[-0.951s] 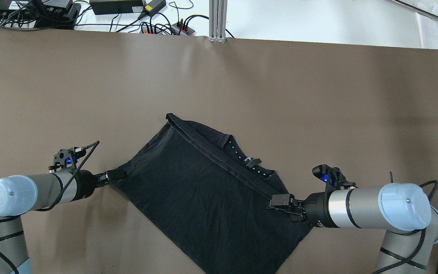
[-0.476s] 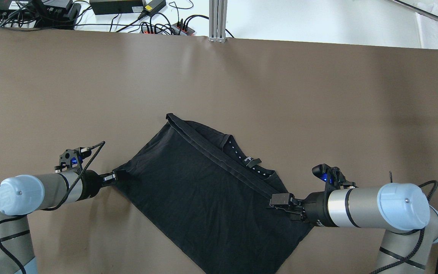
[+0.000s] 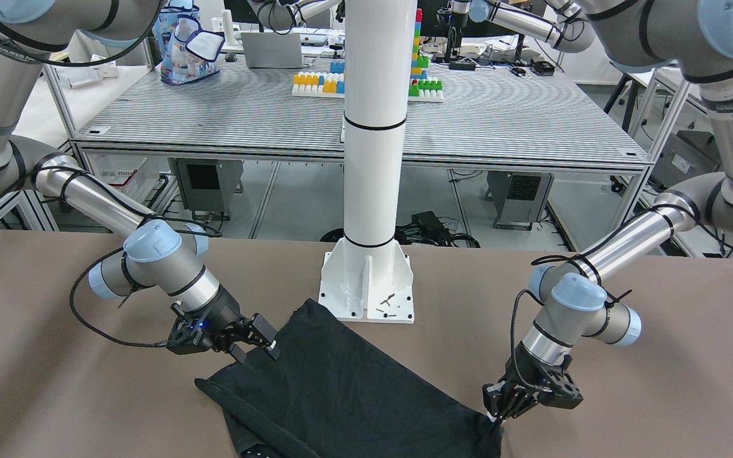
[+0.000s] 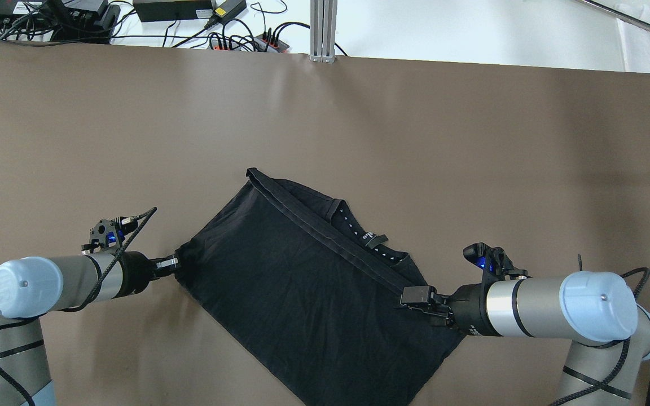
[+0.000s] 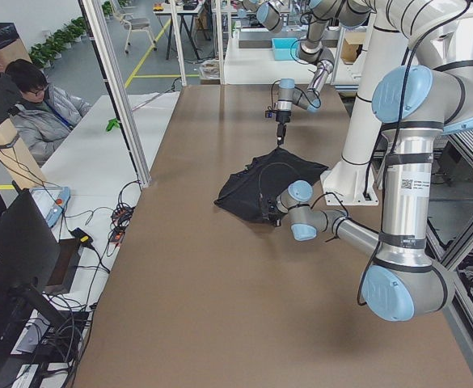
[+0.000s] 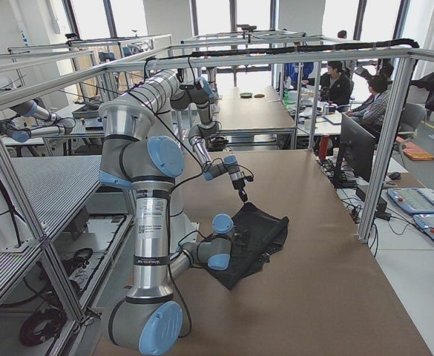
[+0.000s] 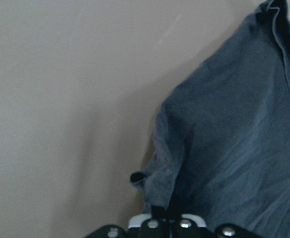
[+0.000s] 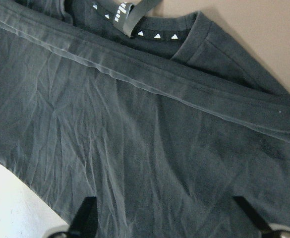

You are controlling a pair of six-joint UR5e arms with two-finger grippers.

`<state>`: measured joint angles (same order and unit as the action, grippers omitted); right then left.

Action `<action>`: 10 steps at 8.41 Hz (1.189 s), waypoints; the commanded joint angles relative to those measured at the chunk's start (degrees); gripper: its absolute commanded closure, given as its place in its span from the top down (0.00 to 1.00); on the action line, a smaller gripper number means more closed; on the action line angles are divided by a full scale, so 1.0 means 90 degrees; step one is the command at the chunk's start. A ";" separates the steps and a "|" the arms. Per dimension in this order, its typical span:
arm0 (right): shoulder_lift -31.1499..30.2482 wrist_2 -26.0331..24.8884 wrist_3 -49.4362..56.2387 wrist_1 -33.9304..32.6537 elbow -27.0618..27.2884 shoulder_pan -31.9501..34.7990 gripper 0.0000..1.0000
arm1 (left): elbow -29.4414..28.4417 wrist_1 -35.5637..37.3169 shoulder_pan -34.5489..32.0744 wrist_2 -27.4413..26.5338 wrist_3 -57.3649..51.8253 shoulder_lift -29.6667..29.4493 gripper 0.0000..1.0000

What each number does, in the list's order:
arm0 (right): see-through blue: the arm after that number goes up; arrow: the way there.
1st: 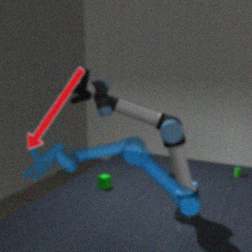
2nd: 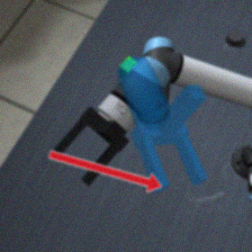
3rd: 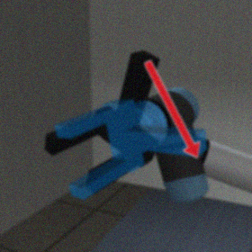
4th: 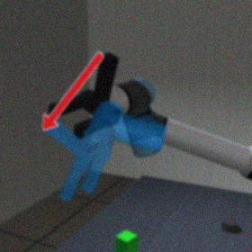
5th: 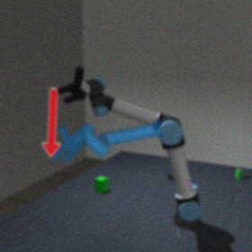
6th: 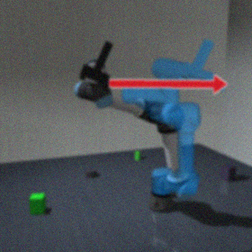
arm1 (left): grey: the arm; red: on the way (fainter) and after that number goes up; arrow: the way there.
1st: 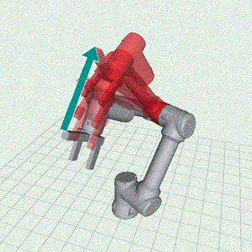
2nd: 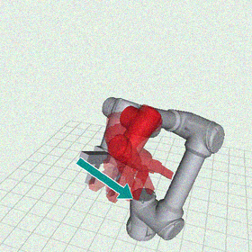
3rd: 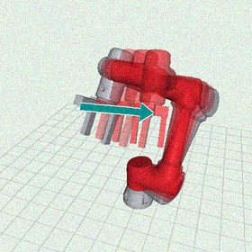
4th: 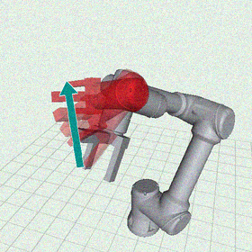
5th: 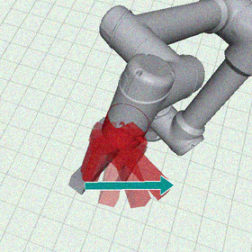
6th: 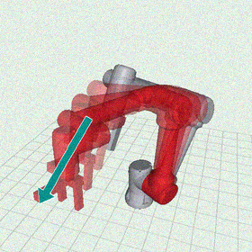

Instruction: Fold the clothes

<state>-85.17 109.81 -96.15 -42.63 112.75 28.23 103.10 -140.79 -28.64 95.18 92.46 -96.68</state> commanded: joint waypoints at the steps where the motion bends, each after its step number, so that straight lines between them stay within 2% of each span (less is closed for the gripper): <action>1: 0.0000 0.0006 0.0000 0.0000 0.0001 -0.0002 0.94 | -0.0019 0.0291 -0.0176 -0.0019 -0.0009 -0.0078 0.00; 4: 0.0000 -0.0013 0.0000 0.0010 0.0001 -0.0031 0.94 | -0.0166 0.0963 -0.0742 -0.0010 -0.0428 -0.0507 0.00; 5: 0.0000 -0.0013 0.0000 0.0010 0.0001 -0.0031 0.94 | -0.0398 0.1266 -0.1005 -0.0009 -0.0497 -0.0885 0.00; 7: 0.0000 -0.0042 0.0000 0.0010 0.0001 -0.0031 0.94 | -0.1332 0.1756 -0.1348 -0.0009 -0.0799 -0.2055 0.00; 10: 0.0010 -0.0326 0.0000 0.0010 0.0011 -0.0099 0.94 | -0.3022 0.1747 -0.1593 -0.0009 -0.0937 -0.3599 0.00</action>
<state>-85.10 107.81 -96.15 -42.54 112.83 27.55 85.24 -125.29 -41.72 95.10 84.65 -120.49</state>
